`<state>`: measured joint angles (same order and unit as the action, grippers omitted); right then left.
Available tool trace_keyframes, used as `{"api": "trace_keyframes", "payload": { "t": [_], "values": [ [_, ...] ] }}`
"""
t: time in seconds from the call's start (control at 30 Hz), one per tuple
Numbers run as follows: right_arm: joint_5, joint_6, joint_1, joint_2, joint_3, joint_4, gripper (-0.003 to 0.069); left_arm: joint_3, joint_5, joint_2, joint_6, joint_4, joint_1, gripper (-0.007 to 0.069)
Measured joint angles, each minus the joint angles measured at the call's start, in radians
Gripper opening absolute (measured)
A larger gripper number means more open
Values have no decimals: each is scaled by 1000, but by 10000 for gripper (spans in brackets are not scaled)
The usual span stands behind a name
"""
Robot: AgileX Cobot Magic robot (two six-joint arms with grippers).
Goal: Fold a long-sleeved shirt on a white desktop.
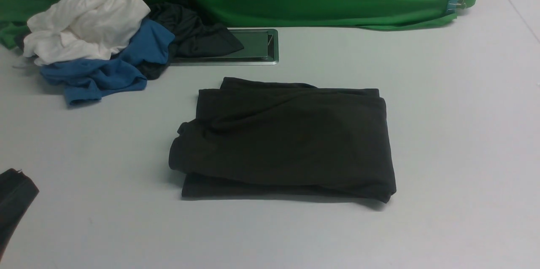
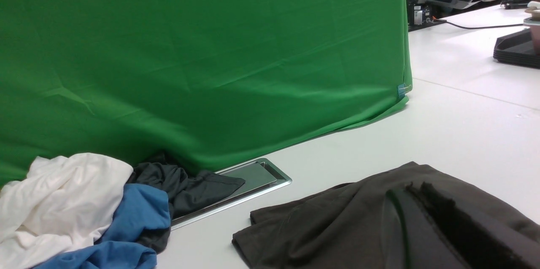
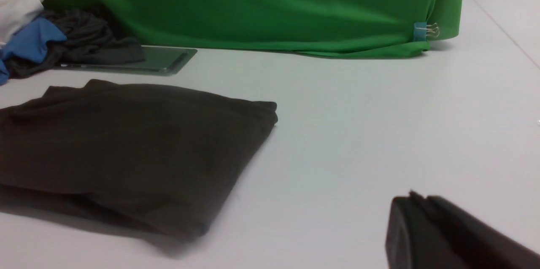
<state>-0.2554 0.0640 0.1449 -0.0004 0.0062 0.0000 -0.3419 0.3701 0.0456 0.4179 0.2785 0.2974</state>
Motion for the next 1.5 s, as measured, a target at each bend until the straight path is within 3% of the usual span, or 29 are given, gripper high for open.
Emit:
{"api": "trace_keyframes", "payload": {
  "t": [0.23, 0.37, 0.6, 0.8, 1.5],
  "values": [
    [2, 0, 0, 0, 0, 0, 62, 68, -80, 0, 5, 34, -32, 20],
    [2, 0, 0, 0, 0, 0, 77, 165, -234, -23, 14, 57, -169, 20],
    [3, 0, 0, -1, 0, 0, 99, 340, -240, -46, -3, 64, -344, 20],
    [3, 0, 0, -1, 0, 0, 113, 348, -122, -48, -24, 52, -348, 20],
    [3, 0, 0, -1, 0, 0, 170, 348, -115, -48, -29, 0, -341, 20]
  ]
}}
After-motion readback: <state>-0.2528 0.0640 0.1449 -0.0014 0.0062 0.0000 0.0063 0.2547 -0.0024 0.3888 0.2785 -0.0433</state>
